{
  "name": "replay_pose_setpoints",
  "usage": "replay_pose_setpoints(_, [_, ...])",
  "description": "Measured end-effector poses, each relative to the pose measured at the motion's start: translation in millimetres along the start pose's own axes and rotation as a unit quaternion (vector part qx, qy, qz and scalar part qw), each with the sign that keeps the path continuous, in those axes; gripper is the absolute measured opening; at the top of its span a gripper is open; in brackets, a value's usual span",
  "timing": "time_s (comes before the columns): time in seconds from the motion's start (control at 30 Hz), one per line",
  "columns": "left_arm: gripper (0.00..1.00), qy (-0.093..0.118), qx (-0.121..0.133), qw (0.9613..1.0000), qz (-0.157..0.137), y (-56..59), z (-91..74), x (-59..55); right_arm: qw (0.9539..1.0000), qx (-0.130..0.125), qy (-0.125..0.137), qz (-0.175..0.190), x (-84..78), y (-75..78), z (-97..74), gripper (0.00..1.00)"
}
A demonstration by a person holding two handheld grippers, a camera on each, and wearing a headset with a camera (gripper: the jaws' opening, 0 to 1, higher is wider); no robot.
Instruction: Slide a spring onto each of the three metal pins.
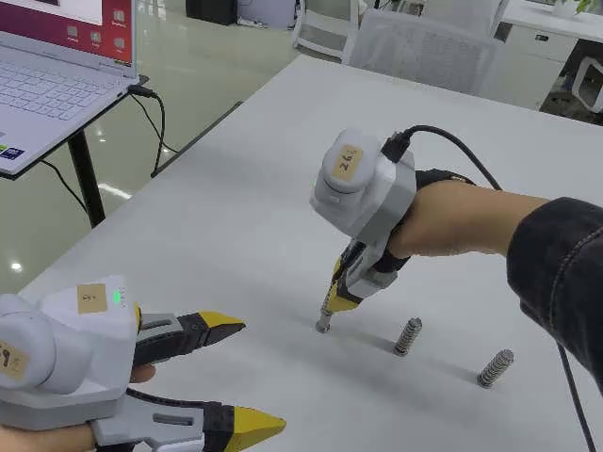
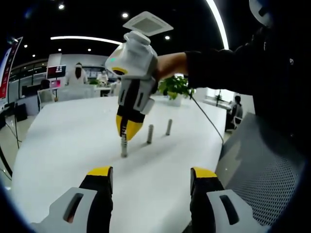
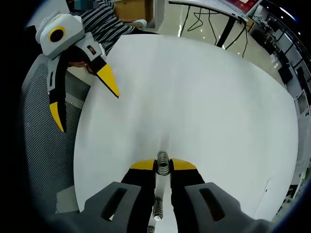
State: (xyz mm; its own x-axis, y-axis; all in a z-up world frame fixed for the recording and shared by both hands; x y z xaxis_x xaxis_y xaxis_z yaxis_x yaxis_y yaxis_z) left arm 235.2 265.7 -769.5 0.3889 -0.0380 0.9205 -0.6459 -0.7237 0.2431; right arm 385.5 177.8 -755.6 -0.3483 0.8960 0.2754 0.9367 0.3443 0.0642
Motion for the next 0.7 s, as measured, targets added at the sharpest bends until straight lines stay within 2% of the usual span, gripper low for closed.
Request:
replay_pose_setpoints(0.4, [0.59, 0.001, 0.000, 1.0000, 0.001, -0.6, -0.3, 0.2, 0.9997, 0.013, -0.019, 0.000, -2.8, -4.8, 17.9, 0.08])
replay_pose_setpoints(0.7, [0.59, 0.000, 0.001, 1.0000, 0.001, -0.9, -0.6, 0.5, 0.9997, 0.012, -0.015, 0.013, -5.1, -5.3, 23.3, 0.08])
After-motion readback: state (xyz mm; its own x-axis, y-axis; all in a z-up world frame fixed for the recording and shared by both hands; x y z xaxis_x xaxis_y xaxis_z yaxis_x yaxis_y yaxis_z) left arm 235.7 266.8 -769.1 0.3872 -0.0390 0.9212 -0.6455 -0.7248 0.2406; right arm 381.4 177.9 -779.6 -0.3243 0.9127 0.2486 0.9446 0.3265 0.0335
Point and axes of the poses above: the centre of the closed fingertips' face, and the gripper's own axes: z roughly forward along the fingers, y roughly to its right, x roughly out of its top, the point moved 7 cm from there along -z, roughly backward along the fingers, and after that the axes turned 8 degrees about -z, right-handed, at the moved point
